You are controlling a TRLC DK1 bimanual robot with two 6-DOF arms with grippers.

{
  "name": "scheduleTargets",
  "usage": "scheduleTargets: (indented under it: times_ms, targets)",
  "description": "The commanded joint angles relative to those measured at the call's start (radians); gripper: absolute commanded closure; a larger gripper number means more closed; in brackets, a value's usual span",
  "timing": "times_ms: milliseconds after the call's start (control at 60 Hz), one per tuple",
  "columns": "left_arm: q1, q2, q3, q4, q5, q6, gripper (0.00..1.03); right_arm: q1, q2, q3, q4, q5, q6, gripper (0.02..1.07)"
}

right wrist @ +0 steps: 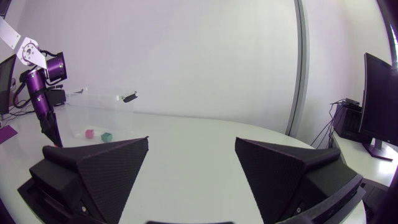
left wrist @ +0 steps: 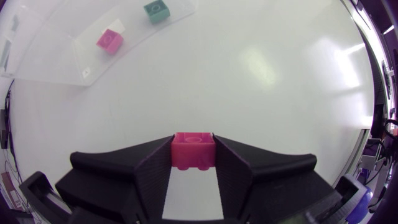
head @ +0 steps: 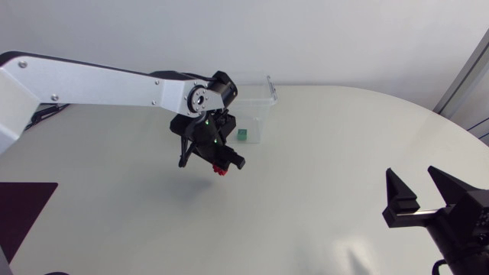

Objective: Place the duplo bricks in the container

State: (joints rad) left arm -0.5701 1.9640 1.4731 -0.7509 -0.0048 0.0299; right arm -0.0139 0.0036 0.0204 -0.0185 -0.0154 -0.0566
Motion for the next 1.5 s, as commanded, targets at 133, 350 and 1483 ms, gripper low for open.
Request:
scheduleTargets:
  times_ms: [133,350,1483]
  targets:
    - [0.027,-0.109,0.069,-0.01,-0.001,0.015,0.74,0.008,-0.008,-0.02,0.012,-0.004,0.0,0.06]
    - [0.058,-0.168,0.142,-0.01,-0.006,0.015,0.74,0.008,-0.008,-0.02,0.012,-0.004,0.0,0.06]
    - [0.133,-0.063,0.124,0.565,-0.155,0.016,0.73,0.008,-0.008,-0.02,0.012,-0.004,0.0,0.06]
